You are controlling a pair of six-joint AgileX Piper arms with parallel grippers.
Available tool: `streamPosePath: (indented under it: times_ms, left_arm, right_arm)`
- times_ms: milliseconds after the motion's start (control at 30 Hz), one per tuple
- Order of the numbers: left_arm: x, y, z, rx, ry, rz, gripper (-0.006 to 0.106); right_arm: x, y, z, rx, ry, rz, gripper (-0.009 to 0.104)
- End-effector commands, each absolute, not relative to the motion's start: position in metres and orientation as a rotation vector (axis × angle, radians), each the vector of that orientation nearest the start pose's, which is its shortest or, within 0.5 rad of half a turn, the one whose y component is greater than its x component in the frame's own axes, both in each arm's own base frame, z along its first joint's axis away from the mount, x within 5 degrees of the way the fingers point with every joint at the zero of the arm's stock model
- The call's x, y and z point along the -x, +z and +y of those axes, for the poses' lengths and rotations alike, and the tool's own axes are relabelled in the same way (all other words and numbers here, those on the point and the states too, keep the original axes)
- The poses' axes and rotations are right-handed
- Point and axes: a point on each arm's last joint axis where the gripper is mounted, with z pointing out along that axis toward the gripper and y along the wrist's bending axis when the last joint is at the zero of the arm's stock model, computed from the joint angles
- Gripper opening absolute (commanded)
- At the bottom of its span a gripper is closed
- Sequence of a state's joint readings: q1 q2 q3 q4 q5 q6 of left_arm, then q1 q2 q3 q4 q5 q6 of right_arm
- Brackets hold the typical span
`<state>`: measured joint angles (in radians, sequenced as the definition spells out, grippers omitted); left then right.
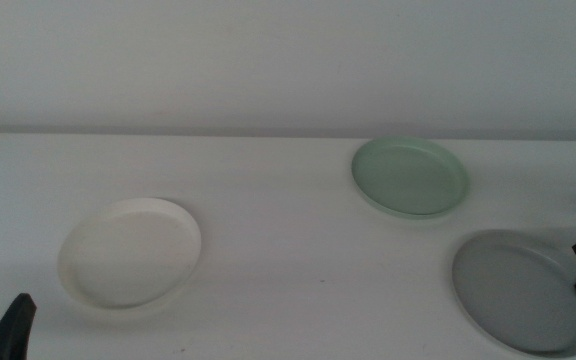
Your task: Stack the three bowls on top of each other.
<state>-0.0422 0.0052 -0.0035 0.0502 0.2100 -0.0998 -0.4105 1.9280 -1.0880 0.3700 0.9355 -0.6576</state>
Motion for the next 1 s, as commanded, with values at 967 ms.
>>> streamPosePath:
  times_ms: [967]
  left_arm:
    - [-0.055, 0.185, -0.001, 0.024, -0.068, 1.678, 0.094]
  right_arm:
    - [-0.323, 0.217, -0.016, 0.260, 0.587, 2.800, -0.002]
